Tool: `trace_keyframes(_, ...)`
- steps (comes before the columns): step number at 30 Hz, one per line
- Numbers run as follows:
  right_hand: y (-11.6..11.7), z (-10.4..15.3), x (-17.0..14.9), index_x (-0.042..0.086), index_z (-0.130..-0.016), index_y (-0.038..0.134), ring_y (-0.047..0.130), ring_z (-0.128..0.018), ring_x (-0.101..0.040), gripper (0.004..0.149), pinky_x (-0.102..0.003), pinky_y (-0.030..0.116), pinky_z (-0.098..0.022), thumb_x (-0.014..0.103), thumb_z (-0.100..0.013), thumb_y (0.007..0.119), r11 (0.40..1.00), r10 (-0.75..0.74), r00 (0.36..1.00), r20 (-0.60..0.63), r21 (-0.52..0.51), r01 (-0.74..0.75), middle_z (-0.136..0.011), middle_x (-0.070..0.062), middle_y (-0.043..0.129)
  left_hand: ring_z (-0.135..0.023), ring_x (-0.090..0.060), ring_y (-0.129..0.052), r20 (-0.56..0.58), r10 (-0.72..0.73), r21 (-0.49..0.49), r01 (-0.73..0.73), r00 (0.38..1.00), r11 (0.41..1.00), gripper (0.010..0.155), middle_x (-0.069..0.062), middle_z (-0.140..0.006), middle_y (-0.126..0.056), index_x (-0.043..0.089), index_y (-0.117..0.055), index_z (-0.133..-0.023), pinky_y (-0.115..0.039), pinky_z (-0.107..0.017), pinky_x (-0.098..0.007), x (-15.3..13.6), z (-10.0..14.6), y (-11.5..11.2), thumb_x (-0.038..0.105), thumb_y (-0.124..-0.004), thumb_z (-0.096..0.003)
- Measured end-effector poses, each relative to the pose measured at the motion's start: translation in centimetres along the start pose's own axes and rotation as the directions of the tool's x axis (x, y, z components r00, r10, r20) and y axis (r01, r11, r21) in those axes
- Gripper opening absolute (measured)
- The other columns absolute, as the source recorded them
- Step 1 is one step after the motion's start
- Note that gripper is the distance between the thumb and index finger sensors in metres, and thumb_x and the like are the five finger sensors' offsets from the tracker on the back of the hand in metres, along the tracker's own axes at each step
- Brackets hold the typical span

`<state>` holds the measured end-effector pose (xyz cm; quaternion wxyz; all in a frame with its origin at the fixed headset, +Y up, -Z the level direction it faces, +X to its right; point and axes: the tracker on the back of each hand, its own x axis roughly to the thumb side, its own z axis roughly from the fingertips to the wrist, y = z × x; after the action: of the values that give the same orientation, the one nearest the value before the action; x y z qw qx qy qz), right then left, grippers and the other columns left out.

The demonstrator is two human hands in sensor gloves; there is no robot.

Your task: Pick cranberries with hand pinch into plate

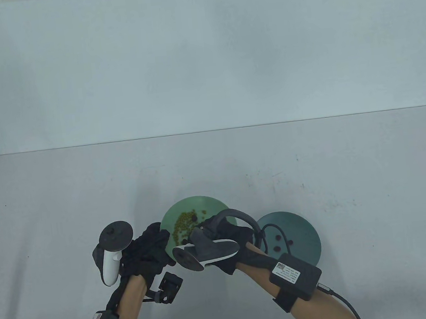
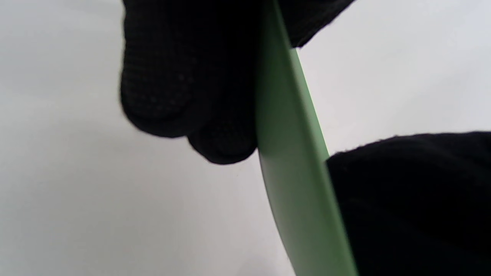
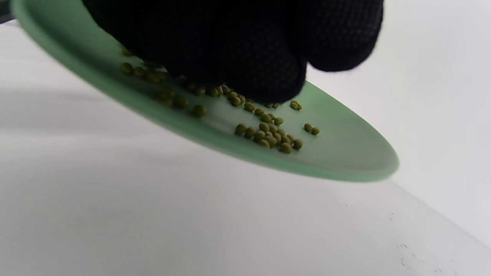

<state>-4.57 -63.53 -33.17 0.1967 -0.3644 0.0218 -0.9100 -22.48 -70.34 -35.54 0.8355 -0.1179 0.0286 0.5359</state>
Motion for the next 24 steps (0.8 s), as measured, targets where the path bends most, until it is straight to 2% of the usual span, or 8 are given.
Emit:
trace_keyframes(10, -0.3, -0.2, 0.0, 0.013, -0.083, 0.087, 0.099, -0.041, -0.005, 0.052, -0.033, 0.088, -0.039, 0.053, -0.053, 0.072, 1.0, -0.013, 1.0, -0.001, 0.006, 0.013, -0.048, 0.018, 0.092, -0.043, -0.021, -0.111, 0.005, 0.001, -0.006, -0.001, 1.0, 1.0, 0.052, -0.019, -0.078, -0.087, -0.006, -0.057, -0.103, -0.098, -0.032, -0.027, 0.0, 0.1, -0.1, 0.023, -0.066, -0.06)
trace_keyframes(15, -1.4, 0.3, -0.6, 0.014, -0.084, 0.087, 0.099, -0.041, -0.005, 0.052, -0.033, 0.088, -0.039, 0.053, -0.053, 0.072, 0.999, -0.028, 1.0, -0.014, -0.02, 0.028, -0.048, 0.018, 0.092, -0.043, -0.021, -0.111, 0.004, 0.002, -0.011, -0.002, 1.0, 1.0, 0.052, -0.019, -0.079, -0.087, -0.006, -0.057, -0.103, -0.098, -0.033, -0.027, 0.0, 0.1, -0.2, 0.023, -0.066, -0.0601)
trace_keyframes(19, -2.8, 1.6, -2.3, 0.014, -0.084, 0.087, 0.099, -0.042, -0.005, 0.052, -0.033, 0.088, -0.039, 0.053, -0.053, 0.072, 0.998, -0.037, 0.998, -0.048, -0.044, 0.035, -0.048, 0.018, 0.092, -0.043, -0.021, -0.111, 0.007, -0.004, -0.008, 0.005, 1.0, 1.0, 0.052, -0.019, -0.079, -0.087, -0.005, -0.057, -0.103, -0.098, -0.033, -0.027, 0.0, 0.2, -0.2, 0.023, -0.066, -0.0601)
trace_keyframes(24, -2.9, 3.9, -5.5, 0.015, -0.084, 0.087, 0.099, -0.042, -0.005, 0.052, -0.033, 0.088, -0.039, 0.053, -0.053, 0.072, 0.998, -0.053, 0.99, -0.127, -0.05, 0.047, -0.049, 0.018, 0.092, -0.044, -0.021, -0.111, 0.004, -0.007, 0.002, 0.007, 1.0, 1.0, 0.052, -0.019, -0.079, -0.087, -0.005, -0.057, -0.103, -0.098, -0.033, -0.027, -0.1, 0.3, 0.0, 0.023, -0.066, -0.0601)
